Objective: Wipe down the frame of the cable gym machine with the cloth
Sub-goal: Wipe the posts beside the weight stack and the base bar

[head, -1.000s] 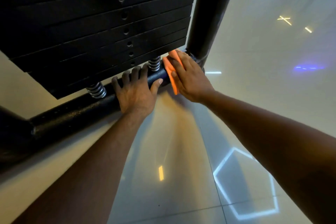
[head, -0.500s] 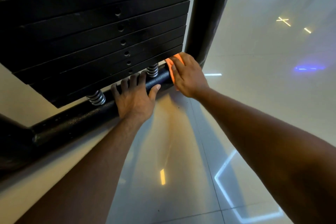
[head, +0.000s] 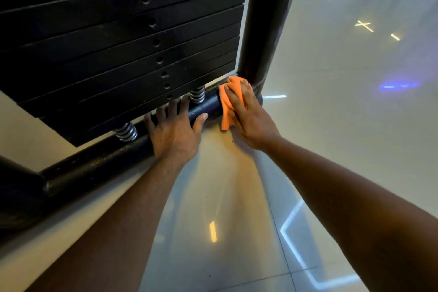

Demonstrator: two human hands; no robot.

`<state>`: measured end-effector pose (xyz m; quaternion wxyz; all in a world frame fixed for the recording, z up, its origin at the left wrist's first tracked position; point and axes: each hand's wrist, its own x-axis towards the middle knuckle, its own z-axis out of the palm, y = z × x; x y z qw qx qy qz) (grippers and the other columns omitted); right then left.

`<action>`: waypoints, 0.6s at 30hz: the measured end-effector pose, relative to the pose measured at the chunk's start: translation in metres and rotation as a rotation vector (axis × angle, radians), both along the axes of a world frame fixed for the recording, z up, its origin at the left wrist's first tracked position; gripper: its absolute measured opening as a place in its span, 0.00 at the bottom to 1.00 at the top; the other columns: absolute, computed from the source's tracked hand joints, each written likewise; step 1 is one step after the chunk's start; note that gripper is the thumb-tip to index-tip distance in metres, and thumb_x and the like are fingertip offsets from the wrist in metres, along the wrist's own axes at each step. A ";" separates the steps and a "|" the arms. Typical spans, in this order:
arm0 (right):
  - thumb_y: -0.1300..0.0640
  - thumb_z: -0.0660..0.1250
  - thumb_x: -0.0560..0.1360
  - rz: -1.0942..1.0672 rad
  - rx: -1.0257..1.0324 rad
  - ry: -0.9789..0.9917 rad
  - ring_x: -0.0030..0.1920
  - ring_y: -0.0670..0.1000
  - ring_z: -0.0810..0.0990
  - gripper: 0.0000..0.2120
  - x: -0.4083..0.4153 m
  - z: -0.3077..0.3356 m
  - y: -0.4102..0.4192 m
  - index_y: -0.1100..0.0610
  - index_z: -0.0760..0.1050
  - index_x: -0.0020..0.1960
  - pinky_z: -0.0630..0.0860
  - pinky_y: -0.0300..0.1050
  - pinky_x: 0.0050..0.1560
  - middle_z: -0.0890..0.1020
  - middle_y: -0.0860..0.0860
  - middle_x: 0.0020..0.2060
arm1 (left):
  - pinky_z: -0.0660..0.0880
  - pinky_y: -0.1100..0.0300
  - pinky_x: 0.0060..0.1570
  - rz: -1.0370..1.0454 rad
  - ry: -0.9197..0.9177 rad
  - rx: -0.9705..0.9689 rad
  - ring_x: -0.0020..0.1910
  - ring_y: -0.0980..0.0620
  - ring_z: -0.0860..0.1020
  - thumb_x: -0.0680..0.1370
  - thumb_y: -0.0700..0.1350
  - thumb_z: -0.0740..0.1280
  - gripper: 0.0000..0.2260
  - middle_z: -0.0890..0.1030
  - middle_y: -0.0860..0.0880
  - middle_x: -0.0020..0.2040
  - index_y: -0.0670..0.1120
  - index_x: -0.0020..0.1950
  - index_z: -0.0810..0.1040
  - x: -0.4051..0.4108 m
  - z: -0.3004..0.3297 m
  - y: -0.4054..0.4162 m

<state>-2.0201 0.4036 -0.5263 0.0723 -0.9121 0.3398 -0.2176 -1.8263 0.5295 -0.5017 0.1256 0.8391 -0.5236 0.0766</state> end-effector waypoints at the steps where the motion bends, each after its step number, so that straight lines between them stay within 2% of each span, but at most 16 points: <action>1: 0.46 0.61 0.89 -0.007 -0.001 0.019 0.88 0.56 0.41 0.34 -0.008 -0.003 -0.003 0.48 0.49 0.89 0.52 0.54 0.87 0.46 0.52 0.89 | 0.63 0.34 0.73 -0.001 -0.004 -0.006 0.74 0.40 0.71 0.84 0.69 0.55 0.30 0.75 0.46 0.75 0.51 0.80 0.69 0.000 0.000 0.000; 4: 0.44 0.54 0.91 -0.094 0.055 0.004 0.88 0.56 0.41 0.31 -0.003 -0.002 -0.002 0.46 0.47 0.89 0.52 0.62 0.87 0.46 0.52 0.89 | 0.64 0.34 0.72 -0.003 -0.018 -0.017 0.73 0.40 0.72 0.85 0.68 0.56 0.30 0.75 0.46 0.74 0.51 0.79 0.69 -0.001 -0.002 -0.001; 8: 0.47 0.55 0.91 -0.067 0.007 -0.061 0.88 0.59 0.41 0.27 0.029 0.001 0.010 0.46 0.55 0.88 0.46 0.59 0.87 0.50 0.51 0.89 | 0.64 0.34 0.71 -0.001 -0.048 -0.034 0.71 0.39 0.73 0.85 0.68 0.56 0.29 0.76 0.44 0.73 0.50 0.78 0.70 -0.001 -0.004 0.000; 10: 0.46 0.55 0.91 -0.049 0.035 -0.052 0.88 0.58 0.42 0.27 0.027 0.005 0.010 0.44 0.56 0.88 0.49 0.60 0.86 0.51 0.50 0.89 | 0.64 0.34 0.72 -0.002 -0.044 -0.015 0.72 0.39 0.73 0.85 0.68 0.55 0.30 0.76 0.45 0.74 0.50 0.78 0.69 -0.001 -0.003 0.000; 13: 0.44 0.56 0.90 -0.072 0.084 -0.041 0.88 0.58 0.46 0.27 0.023 0.010 0.010 0.42 0.55 0.88 0.59 0.61 0.84 0.51 0.49 0.89 | 0.64 0.34 0.72 -0.009 -0.028 0.006 0.73 0.39 0.72 0.85 0.68 0.54 0.30 0.75 0.45 0.75 0.50 0.79 0.68 0.000 0.000 0.000; 16: 0.44 0.57 0.90 -0.100 0.108 -0.035 0.88 0.58 0.53 0.26 0.026 0.016 0.016 0.41 0.57 0.87 0.68 0.58 0.81 0.53 0.47 0.89 | 0.64 0.36 0.73 -0.034 -0.021 0.010 0.74 0.40 0.72 0.85 0.67 0.54 0.30 0.74 0.45 0.76 0.50 0.80 0.68 0.001 0.001 0.003; 18: 0.44 0.57 0.90 -0.111 0.123 -0.059 0.87 0.56 0.56 0.25 0.026 0.020 0.019 0.40 0.60 0.86 0.69 0.54 0.79 0.54 0.46 0.88 | 0.65 0.37 0.73 -0.061 -0.016 -0.015 0.74 0.40 0.72 0.85 0.65 0.56 0.29 0.75 0.45 0.76 0.48 0.79 0.69 0.001 0.002 0.005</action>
